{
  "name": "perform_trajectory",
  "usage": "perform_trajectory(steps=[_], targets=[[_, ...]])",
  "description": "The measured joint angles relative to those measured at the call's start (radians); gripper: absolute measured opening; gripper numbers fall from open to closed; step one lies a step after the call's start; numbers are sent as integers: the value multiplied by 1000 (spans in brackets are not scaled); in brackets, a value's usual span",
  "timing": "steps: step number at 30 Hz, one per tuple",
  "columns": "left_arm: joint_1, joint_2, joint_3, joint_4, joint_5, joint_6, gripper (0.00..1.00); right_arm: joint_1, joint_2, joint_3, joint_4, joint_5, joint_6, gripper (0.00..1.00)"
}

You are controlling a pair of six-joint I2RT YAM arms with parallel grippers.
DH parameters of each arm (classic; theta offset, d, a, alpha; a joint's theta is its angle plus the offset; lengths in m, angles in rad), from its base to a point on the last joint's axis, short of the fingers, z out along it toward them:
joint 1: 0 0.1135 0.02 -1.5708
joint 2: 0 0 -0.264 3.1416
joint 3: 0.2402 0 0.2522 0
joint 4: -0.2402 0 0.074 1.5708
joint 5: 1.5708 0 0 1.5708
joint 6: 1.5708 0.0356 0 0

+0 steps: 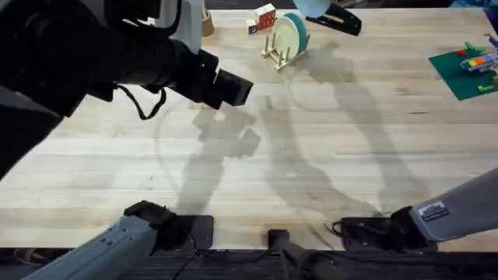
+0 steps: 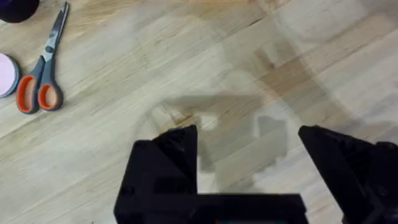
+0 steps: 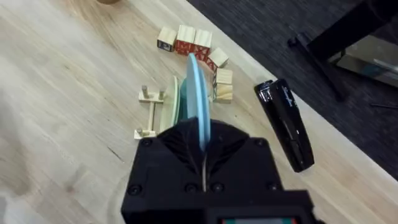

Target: Pick up the plates from the table one by one and place each into a slot on the dish rack.

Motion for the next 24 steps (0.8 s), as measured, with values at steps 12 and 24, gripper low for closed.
perform_trajectory(steps=[12,24], targets=[[0,0,0,0,0,0,995,0,0,0,7,43,25,30],[0,0,0,0,0,0,996,-2,12,0,29,72,77,30]])
